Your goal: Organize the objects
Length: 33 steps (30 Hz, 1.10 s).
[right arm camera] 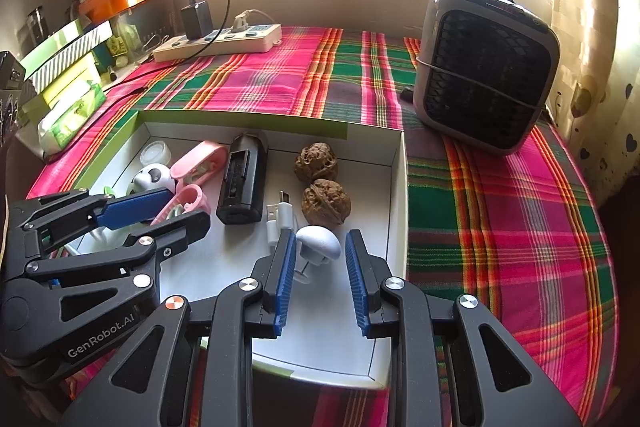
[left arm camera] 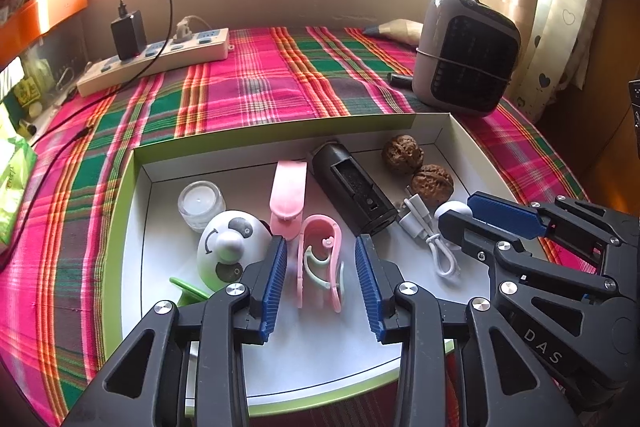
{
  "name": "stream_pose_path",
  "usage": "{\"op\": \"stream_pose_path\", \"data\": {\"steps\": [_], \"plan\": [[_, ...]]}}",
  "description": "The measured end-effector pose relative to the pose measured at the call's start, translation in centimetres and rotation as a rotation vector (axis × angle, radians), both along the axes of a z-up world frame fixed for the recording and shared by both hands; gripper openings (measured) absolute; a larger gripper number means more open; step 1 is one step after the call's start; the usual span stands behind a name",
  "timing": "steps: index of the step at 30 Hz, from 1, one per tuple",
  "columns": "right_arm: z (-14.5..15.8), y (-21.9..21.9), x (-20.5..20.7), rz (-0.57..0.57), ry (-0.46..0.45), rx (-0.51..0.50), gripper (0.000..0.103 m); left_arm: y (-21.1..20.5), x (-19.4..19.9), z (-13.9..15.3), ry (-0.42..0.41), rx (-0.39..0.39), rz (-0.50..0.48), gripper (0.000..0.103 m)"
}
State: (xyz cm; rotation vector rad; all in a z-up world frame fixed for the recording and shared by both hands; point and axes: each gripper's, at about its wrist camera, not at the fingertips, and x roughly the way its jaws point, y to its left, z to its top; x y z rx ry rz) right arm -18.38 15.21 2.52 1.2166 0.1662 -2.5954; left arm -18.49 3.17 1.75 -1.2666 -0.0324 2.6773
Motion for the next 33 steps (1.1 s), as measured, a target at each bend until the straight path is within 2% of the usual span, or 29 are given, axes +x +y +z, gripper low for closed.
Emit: {"op": "stream_pose_path", "data": {"steps": [4, 6, 7, 8, 33], "plan": [[0.0, 0.0, 0.2, -0.005, 0.005, -0.004, 0.027, 0.0, 0.4, 0.2, 0.008, -0.007, 0.008, 0.034], [0.1, 0.1, 0.3, -0.008, 0.007, -0.009, 0.032, 0.0, 0.6, 0.4, 0.012, -0.007, 0.010, 0.034], [0.2, 0.1, 0.4, -0.010, 0.009, -0.011, 0.038, 0.0, 0.7, 0.5, 0.013, -0.006, 0.014, 0.034], [0.3, 0.1, 0.5, -0.006, 0.011, -0.021, 0.039, 0.0, 0.9, 0.6, 0.014, -0.006, 0.016, 0.034], [1.9, 0.0, 5.0, -0.007, 0.069, -0.074, 0.039, -0.6, 6.1, 2.6, 0.081, -0.037, 0.095, 0.035]]}}
